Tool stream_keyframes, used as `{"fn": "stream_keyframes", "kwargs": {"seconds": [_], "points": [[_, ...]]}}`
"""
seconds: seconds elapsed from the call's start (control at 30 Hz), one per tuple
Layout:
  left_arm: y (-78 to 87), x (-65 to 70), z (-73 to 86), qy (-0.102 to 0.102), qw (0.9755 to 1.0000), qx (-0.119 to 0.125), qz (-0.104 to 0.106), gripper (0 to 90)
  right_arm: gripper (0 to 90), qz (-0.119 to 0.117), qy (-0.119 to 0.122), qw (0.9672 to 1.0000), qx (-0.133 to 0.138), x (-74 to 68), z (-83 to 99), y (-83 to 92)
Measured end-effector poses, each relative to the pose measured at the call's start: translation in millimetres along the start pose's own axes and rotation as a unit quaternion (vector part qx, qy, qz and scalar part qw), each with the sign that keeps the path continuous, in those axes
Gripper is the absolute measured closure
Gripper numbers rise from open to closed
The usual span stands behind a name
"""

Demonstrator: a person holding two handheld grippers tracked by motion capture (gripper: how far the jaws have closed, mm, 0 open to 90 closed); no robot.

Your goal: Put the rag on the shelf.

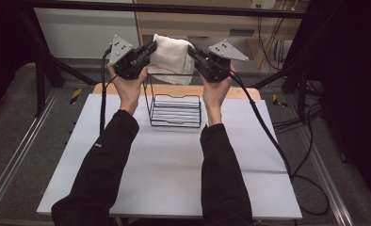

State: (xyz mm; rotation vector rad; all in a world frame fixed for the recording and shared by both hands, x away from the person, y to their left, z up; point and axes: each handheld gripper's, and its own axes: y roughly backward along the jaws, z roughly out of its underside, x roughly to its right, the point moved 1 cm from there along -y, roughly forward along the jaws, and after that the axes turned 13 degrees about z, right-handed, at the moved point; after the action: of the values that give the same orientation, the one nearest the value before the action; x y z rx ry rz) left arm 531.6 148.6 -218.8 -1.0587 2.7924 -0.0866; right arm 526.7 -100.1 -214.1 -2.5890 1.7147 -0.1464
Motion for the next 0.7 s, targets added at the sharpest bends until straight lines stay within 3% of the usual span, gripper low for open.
{"fn": "stream_keyframes", "kwargs": {"seconds": [0.37, 0.5, 0.7], "points": [[-10.1, 1.9, 3.5, 0.010, 0.9998, -0.015, 0.010, 84.7, 83.1, 0.010, 0.005, 0.9999, -0.005, 8.2, 1.3, 1.3], [-3.8, 5.9, 7.1, 0.004, 0.9998, -0.016, 0.012, 84.7, 83.1, 0.003, -0.002, 0.9999, -0.010, 9.7, 6.7, 2.6], [9.2, 8.6, 13.0, -0.001, 0.9998, -0.017, 0.012, 84.6, 83.0, -0.007, 0.008, 0.9999, -0.013, 2.5, 11.0, 4.6]]}}
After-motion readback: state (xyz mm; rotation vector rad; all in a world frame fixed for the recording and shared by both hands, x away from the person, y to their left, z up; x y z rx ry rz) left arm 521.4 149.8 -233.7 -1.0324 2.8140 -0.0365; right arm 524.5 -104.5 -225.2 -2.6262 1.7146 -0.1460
